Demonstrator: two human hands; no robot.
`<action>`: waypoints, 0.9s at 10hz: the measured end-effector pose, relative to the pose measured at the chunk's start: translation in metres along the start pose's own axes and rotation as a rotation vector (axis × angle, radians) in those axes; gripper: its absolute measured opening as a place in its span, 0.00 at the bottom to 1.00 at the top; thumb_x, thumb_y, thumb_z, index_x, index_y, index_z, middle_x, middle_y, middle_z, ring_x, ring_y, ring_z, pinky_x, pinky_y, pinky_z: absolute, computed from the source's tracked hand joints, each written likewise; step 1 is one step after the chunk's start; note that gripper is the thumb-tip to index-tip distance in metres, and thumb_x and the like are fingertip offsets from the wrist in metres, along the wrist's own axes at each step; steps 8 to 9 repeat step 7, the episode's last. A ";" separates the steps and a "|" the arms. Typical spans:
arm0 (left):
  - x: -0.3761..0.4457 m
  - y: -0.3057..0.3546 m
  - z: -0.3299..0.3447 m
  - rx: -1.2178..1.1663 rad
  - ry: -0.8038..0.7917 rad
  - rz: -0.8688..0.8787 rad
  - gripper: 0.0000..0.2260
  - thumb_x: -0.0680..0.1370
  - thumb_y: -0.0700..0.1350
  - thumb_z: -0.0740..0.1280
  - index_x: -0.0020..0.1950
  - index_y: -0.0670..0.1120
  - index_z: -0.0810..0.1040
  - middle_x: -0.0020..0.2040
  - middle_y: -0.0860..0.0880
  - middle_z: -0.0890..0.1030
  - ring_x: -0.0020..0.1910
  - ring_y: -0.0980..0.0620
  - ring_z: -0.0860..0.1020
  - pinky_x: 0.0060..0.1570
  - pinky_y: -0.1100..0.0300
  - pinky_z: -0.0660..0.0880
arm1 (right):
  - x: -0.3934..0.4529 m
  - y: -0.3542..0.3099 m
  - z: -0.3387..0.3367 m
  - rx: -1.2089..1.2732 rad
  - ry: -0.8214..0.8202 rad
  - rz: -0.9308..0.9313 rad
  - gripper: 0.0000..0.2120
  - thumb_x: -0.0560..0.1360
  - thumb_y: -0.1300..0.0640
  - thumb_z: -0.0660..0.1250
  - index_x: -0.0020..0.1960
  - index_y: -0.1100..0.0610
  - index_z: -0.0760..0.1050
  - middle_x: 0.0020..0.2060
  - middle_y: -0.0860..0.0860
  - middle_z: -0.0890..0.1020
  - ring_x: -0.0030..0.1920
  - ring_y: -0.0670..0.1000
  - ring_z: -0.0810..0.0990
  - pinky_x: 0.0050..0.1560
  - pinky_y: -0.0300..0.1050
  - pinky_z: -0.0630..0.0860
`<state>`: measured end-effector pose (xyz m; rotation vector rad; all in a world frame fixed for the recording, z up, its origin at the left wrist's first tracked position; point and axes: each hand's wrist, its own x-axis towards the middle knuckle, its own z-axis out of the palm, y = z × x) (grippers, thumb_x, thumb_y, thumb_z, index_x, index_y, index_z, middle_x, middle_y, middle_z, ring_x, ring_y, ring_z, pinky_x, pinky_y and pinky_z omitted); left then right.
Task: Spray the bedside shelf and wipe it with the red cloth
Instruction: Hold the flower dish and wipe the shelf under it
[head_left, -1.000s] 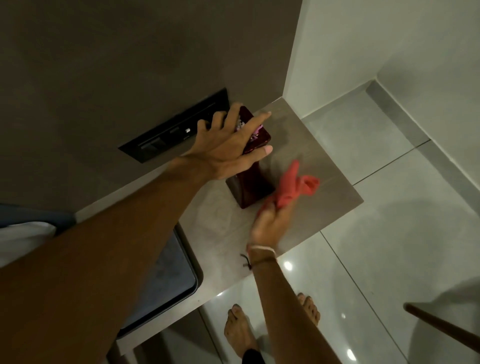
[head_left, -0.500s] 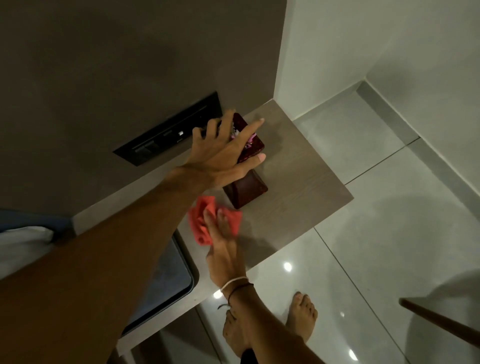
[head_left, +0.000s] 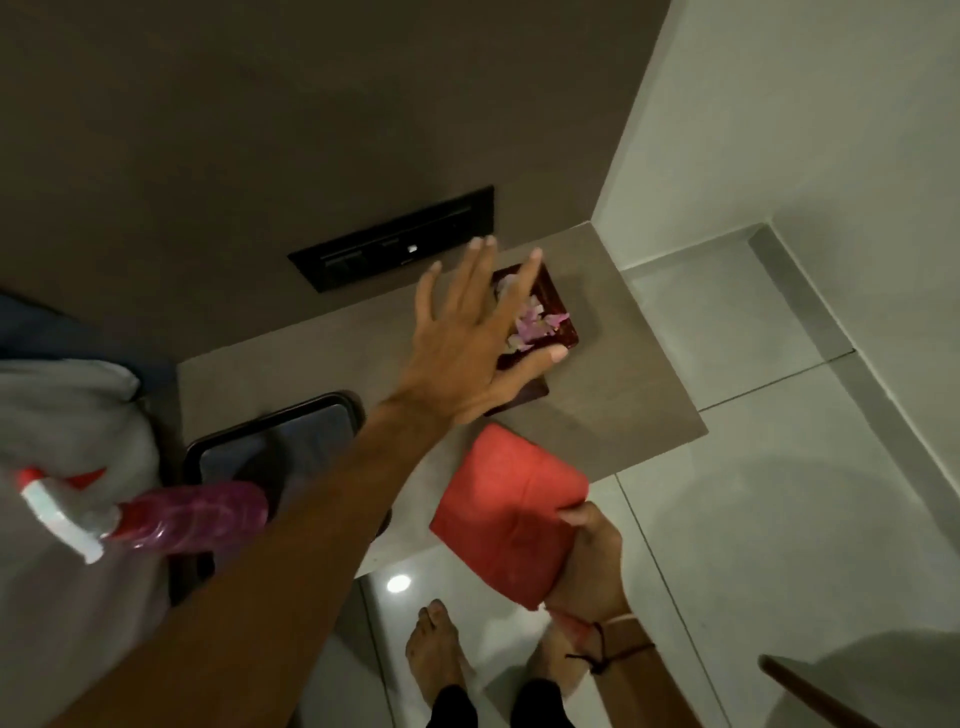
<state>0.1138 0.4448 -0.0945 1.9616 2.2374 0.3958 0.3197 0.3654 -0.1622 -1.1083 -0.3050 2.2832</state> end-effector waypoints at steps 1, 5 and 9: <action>-0.072 -0.020 -0.008 -0.637 0.068 -0.454 0.38 0.75 0.73 0.59 0.83 0.61 0.55 0.81 0.54 0.64 0.79 0.51 0.65 0.73 0.52 0.63 | 0.005 -0.006 0.010 -0.077 0.026 0.094 0.14 0.74 0.57 0.62 0.47 0.56 0.87 0.47 0.55 0.88 0.46 0.58 0.87 0.44 0.53 0.84; -0.222 -0.117 0.040 -1.353 0.296 -1.332 0.23 0.75 0.34 0.74 0.69 0.39 0.77 0.65 0.37 0.82 0.61 0.37 0.82 0.59 0.41 0.81 | 0.118 0.084 0.132 -0.955 -0.033 0.048 0.20 0.75 0.70 0.70 0.66 0.60 0.76 0.58 0.56 0.82 0.58 0.56 0.80 0.59 0.48 0.78; -0.220 -0.124 0.037 -1.011 0.072 -1.201 0.21 0.78 0.40 0.72 0.71 0.42 0.75 0.66 0.40 0.82 0.67 0.38 0.78 0.69 0.48 0.75 | 0.109 0.084 0.138 -1.492 -0.151 0.072 0.29 0.76 0.66 0.63 0.76 0.52 0.67 0.70 0.57 0.77 0.69 0.59 0.76 0.69 0.51 0.74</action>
